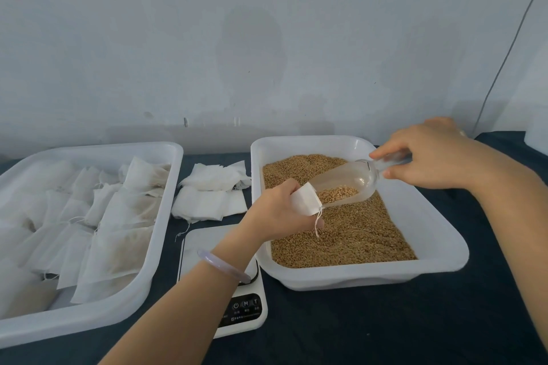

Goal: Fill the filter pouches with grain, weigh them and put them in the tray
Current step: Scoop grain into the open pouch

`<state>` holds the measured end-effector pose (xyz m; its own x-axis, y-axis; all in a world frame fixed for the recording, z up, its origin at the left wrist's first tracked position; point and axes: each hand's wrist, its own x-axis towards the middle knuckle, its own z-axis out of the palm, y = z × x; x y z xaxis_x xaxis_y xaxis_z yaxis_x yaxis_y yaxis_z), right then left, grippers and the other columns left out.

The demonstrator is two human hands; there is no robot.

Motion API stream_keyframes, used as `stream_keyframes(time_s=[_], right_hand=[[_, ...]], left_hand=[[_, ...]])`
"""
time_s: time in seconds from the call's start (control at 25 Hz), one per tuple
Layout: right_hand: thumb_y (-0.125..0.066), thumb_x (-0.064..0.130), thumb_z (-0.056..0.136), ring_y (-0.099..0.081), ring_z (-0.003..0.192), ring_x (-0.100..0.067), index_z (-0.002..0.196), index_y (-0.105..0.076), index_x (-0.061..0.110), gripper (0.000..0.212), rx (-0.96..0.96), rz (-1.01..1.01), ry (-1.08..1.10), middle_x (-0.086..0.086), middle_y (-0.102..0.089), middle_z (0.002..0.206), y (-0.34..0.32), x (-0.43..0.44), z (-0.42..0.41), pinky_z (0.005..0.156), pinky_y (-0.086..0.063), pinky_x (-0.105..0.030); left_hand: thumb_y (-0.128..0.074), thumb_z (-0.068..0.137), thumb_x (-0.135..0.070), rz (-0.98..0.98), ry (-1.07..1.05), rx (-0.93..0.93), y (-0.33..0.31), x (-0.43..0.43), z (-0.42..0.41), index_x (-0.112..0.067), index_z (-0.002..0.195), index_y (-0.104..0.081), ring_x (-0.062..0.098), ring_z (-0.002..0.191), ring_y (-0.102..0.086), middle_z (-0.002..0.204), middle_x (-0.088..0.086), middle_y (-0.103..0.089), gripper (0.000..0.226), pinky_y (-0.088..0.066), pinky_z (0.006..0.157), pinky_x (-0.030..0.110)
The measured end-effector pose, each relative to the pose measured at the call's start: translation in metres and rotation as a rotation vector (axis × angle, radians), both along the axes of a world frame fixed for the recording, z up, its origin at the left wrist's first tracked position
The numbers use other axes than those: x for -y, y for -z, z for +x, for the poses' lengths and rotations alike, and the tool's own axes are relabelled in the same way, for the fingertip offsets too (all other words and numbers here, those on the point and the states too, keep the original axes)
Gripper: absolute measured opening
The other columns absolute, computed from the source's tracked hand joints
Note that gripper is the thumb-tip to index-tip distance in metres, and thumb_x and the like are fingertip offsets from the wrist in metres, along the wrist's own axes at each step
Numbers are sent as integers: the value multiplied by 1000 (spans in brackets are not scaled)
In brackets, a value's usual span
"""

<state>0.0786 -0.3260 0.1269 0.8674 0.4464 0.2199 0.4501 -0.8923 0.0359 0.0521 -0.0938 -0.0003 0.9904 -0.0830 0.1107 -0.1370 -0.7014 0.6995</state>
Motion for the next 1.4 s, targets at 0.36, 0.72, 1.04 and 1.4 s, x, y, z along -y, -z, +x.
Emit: stream_keyframes(time_s=[0.36,0.72,1.04,1.4], right_hand=[[-63,37,83,-49,114,-9,110,-63,45,28,98,-28,-8,18,-58,113,-3,-8,-2,111,0,-35],[-65,33,83,-47,118,-10,110,-64,42,29,147,-9,-17,14,-58,117,-6,-12,-6,110,2,-36],[-69,34,80,-48,114,-10,107,-65,43,29,138,94,-62,15,-58,109,-1,-7,1,109,-3,-35],[-61,32,88,-53,107,-18,115,-61,41,28,36,-172,343,7,-63,113,85,8,31,104,-19,-41]], left_hand=[[-74,70,-47,-3,-20,59,4,2,-2,-24,102,-46,18,82,-60,90,-5,-59,48,-54,71,38],[-75,71,-45,-53,-67,118,8,4,-6,-23,102,-42,21,81,-62,89,-4,-61,50,-55,70,41],[-76,72,-37,-200,-86,144,10,1,-8,-25,101,-44,13,78,-60,86,-13,-56,45,-54,65,34],[-69,67,-31,-456,-158,169,9,0,-11,-22,95,-48,15,74,-61,82,-6,-59,36,-53,62,32]])
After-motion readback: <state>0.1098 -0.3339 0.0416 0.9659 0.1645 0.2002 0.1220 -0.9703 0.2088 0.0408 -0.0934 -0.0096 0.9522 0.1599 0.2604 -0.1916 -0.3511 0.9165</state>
